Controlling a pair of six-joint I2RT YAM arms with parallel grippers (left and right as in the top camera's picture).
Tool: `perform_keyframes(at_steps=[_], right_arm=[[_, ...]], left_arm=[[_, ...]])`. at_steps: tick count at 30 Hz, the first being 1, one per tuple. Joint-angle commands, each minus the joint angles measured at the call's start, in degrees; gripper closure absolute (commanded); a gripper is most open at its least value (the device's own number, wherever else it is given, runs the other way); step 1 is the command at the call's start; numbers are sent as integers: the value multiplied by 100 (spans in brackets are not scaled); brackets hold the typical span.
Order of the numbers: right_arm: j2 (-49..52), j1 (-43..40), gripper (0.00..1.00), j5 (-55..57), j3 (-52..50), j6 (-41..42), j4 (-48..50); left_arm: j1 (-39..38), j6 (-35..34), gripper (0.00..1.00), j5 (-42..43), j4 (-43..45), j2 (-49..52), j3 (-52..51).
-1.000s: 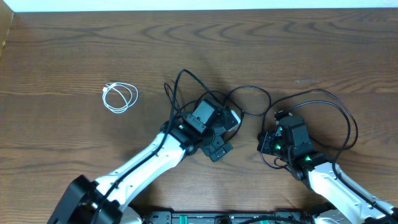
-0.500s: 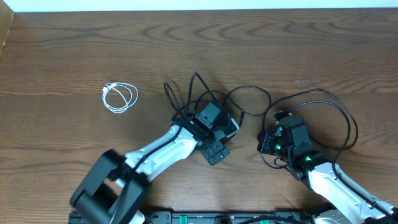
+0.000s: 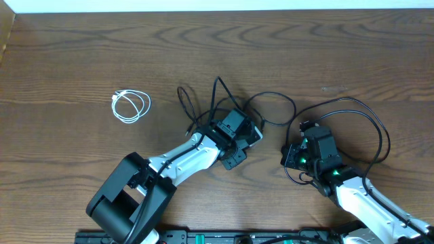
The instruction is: Untangle cables
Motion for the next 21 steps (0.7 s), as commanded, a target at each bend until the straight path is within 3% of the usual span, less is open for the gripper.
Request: perform_keyframes(at_steps=[1,4,7,21], right_arm=[[-44,39,98,44,-48,57,13],[-44,39,99,42,-48,57,11],[-44,39,99,42,-48,57,11],[-44,39,99,39,-48,57,4]], left_arm=[[-9,11,81,-66,-181,284,-114],[-13,11,81,-31,-267,284,-114],[-13,11,92,-24,-291,284,-114],[-11,-57,92,-20,-264,284,-114]])
